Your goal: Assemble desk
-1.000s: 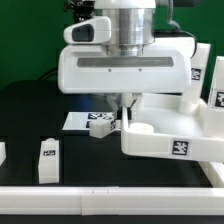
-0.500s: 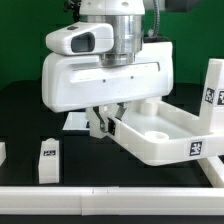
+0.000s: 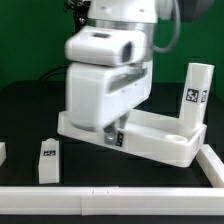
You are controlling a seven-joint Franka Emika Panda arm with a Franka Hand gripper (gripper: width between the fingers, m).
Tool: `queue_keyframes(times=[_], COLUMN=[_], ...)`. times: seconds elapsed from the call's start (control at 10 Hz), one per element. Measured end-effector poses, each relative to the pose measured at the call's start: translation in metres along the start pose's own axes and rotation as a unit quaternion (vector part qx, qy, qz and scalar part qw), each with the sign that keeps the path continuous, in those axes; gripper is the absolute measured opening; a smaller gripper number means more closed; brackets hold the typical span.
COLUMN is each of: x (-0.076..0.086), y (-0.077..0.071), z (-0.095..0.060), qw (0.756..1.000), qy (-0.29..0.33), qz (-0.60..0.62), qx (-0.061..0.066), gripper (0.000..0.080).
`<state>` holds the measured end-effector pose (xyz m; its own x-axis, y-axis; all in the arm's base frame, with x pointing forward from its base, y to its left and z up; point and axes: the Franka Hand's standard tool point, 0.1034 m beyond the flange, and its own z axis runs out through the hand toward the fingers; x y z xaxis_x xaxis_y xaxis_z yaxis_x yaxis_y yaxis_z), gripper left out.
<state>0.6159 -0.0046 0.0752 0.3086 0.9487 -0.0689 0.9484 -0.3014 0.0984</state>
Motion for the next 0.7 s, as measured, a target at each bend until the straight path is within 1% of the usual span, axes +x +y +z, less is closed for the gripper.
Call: queue_keyframes(times=[0.1, 0.3, 0.4, 0.5, 0.6, 0.7], x=[-0.003, -0.012, -0.012, 0.001, 0.016, 0.022], y=[-0.004, -0.002, -0.001, 0.005, 0.010, 0.011], z=[0.002, 0.004, 0.005, 0.004, 0.006, 0.009], qw=[1.000, 0.996, 0.993, 0.989, 0.986, 0.985], qy=[-0.003, -0.017, -0.024, -0.025, -0.023, -0.020], qz=[-0.017, -0.084, -0.117, -0.144, -0.166, -0.170], qx=[0.006, 0.004, 0.004, 0.003, -0.004, -0.010], gripper=[0.0051, 0.0051, 0.0051, 0.0051, 0.0051, 0.0051])
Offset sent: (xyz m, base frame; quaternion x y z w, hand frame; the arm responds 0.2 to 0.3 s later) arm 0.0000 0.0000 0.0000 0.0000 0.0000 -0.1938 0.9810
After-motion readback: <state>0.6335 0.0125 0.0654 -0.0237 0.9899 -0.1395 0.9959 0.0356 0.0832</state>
